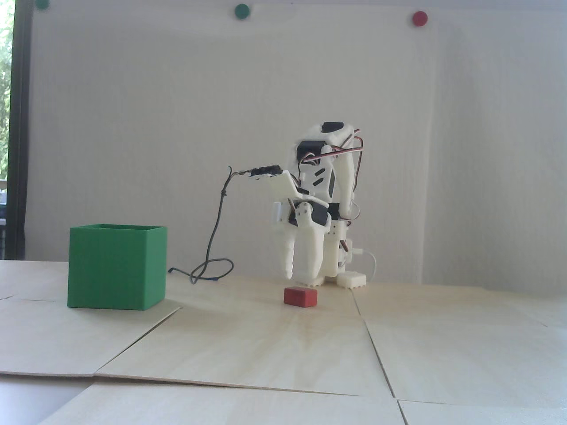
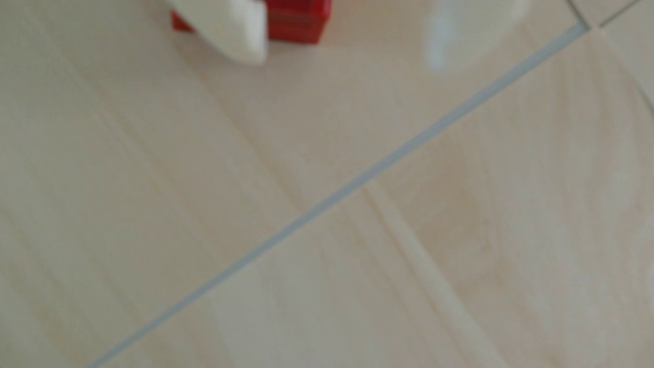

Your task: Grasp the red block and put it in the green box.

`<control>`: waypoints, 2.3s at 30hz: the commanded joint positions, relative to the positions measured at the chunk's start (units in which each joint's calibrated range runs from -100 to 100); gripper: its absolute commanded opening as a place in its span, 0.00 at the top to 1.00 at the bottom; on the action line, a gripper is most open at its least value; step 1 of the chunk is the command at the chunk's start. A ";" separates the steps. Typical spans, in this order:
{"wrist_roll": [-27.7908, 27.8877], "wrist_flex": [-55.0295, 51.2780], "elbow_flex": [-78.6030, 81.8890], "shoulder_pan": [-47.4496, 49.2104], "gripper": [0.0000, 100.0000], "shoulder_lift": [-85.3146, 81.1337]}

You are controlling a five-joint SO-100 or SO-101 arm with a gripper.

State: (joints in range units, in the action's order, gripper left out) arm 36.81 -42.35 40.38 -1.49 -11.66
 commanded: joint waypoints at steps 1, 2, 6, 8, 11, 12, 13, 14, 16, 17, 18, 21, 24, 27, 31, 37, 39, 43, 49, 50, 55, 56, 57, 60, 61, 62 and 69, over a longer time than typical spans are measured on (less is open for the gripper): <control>1.71 0.95 0.80 0.97 0.69 -0.14; 2.44 0.95 1.77 1.13 0.68 -0.22; 4.73 0.86 6.65 1.85 0.69 -0.06; 4.73 0.86 7.89 2.42 0.69 0.10; 3.43 1.03 8.16 2.42 0.69 0.26; 2.28 1.28 8.07 2.33 0.69 0.26; 2.08 1.37 7.63 2.25 0.69 0.26; 1.87 0.95 6.47 2.09 0.69 0.26; 1.76 -0.23 4.34 1.69 0.69 0.26; 1.82 -1.33 3.19 1.05 0.69 0.26; 1.97 -2.51 1.68 0.57 0.69 0.26; 2.13 -6.39 -1.87 0.24 0.69 0.26; 1.92 -9.68 -1.78 0.73 0.69 0.26; 1.87 -10.35 -0.36 1.05 0.69 0.26; 2.23 -10.10 3.72 2.42 0.69 0.26; 2.28 -10.69 8.07 5.79 0.69 0.18; 2.28 -10.77 9.05 6.52 0.69 0.18; 2.28 -10.77 11.27 7.96 0.74 0.18; 1.82 -10.18 11.53 7.80 0.99 0.18; 1.92 -10.44 11.53 7.80 0.96 0.18; 1.82 -10.35 11.27 7.72 0.97 0.10; 1.82 -10.35 11.27 7.72 0.96 0.02; 1.82 -10.27 11.27 7.72 0.93 -0.06; 1.76 -10.35 11.09 7.64 0.77 -0.53; 1.76 -10.35 11.09 7.64 0.73 -0.53; 1.76 -10.44 11.00 7.64 0.69 -0.61; -0.79 -9.26 8.51 6.44 0.63 -0.69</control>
State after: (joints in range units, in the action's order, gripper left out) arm 38.76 -52.00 52.01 5.92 -11.33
